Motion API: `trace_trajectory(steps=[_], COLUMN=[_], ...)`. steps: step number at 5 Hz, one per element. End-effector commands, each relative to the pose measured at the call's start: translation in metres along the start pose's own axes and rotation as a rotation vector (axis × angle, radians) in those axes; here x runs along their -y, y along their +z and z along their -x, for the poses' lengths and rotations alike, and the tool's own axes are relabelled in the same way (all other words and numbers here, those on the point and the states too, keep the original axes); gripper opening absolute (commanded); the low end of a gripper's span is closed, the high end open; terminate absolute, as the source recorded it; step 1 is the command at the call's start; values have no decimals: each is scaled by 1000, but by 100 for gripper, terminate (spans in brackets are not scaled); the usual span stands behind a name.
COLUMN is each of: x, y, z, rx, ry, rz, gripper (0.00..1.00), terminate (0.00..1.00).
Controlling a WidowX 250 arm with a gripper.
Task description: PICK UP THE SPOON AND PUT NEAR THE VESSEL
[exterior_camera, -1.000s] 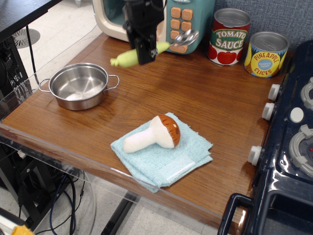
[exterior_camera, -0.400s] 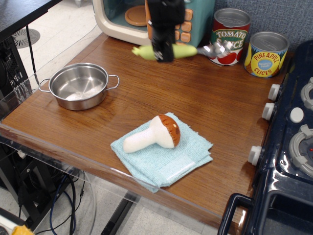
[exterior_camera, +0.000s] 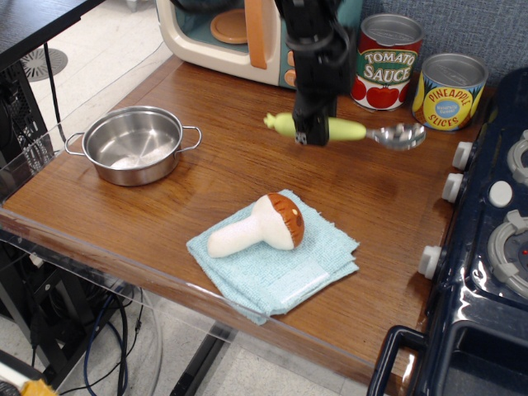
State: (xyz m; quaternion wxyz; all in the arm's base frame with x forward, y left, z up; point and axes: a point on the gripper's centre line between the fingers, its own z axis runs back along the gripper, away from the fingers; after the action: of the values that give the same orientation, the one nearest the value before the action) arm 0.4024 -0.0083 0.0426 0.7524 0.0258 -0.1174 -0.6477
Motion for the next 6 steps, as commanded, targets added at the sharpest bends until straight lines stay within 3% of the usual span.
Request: trace_trajectory(steps=[1, 2, 3, 6], x=[-26, -24, -21, -29], y=[-20, -26, -24, 9], z=[-7, -7, -8, -9], rx=[-34, -48, -62, -59], ry=[12, 20, 44, 110], rz=[-33, -12, -12, -102], gripper=[0, 0, 100, 100], terminate=[0, 0, 0, 0])
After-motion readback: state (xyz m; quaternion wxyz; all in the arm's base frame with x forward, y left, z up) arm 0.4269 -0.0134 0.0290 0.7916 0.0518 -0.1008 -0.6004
